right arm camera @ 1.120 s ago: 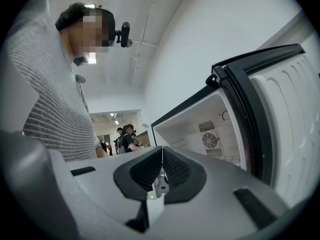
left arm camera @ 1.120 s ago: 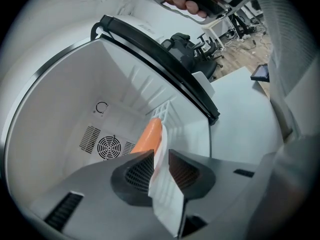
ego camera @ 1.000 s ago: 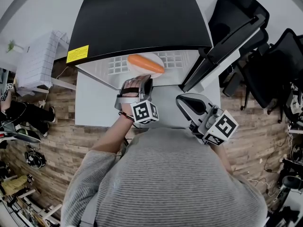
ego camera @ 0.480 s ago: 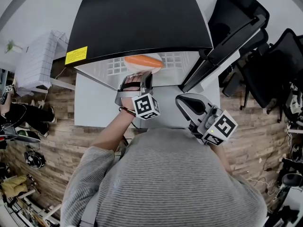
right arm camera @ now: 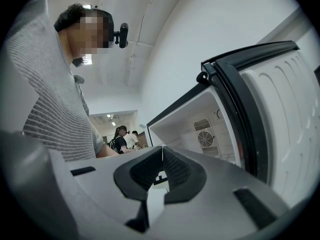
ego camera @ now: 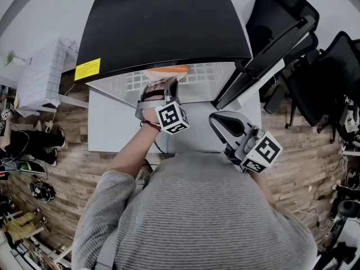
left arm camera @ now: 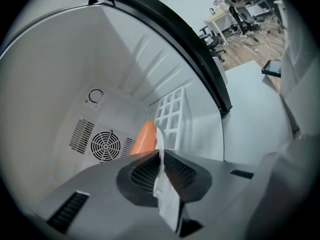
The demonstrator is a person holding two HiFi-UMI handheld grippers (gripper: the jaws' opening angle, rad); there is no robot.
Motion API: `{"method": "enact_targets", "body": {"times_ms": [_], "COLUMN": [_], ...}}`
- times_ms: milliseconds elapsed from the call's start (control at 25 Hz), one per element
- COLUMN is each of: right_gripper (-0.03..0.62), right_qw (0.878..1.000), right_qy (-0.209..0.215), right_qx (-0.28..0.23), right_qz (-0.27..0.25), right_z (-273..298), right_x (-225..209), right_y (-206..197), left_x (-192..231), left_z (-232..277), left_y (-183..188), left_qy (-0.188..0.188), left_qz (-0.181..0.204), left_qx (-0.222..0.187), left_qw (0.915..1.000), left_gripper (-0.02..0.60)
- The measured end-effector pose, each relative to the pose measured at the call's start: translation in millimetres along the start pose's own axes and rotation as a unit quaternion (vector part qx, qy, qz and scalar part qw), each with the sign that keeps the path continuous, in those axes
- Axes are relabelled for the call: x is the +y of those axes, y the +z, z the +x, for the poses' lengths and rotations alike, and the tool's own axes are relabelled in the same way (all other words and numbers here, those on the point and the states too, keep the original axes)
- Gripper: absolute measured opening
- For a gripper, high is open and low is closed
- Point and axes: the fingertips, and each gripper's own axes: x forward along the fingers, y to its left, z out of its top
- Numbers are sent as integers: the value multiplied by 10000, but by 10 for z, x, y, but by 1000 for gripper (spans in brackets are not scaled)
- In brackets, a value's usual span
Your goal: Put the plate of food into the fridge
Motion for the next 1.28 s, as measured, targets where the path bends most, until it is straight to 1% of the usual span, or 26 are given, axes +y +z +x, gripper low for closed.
{"method": "enact_targets", "body": {"times_ms": [240,280,400,440,680,840,1000,1040,1080,1120,1160,1200,1280], "right_gripper": [14,14,14,14,14,14,14,14,14,14,14,14,14], "right_qw": [10000,10000,10000,10000,10000,10000,10000,9999,9999,9999,9999,9999,9999], "right_qy": [-35,-33,-24,-18,20,45,90,100,109,115,118,118,119], "right_qx": [5,1,-11,-14,4,13,15,15,17,19,24,32,45], "right_qz": [23,31,36,35,24,21,11,8,8,7,5,0,-2], "right_z": [4,7,23,29,49,55,70,75,80,85,89,91,93], "right_x": [-27,-29,-31,-27,1,12,52,66,77,85,89,93,104], "right_y": [4,5,8,10,3,-5,-11,-10,-11,-12,-15,-21,-36], "left_x": [3,4,5,4,27,44,-29,-57,-86,-118,-149,-171,-175], "left_z": [-7,-14,-45,-59,-215,-344,-410,-423,-442,-467,-499,-538,-638], "left_y": [14,23,68,77,106,122,113,101,92,91,96,102,108], "left_qy": [46,34,-50,-81,-59,-27,-206,-266,-354,-496,-681,-870,-1136], "left_qz": [-34,-43,-74,-87,-273,-555,-1077,-1212,-1403,-1687,-2068,-2519,-3380], "left_qx": [-121,-149,-233,-244,-362,-453,-579,-602,-646,-723,-828,-952,-1205], "left_qw": [9999,9999,9997,9996,9990,9974,9923,9904,9874,9818,9725,9591,9265], "left_gripper": [42,51,122,135,140,140,129,117,44,12,11,11,11]}}
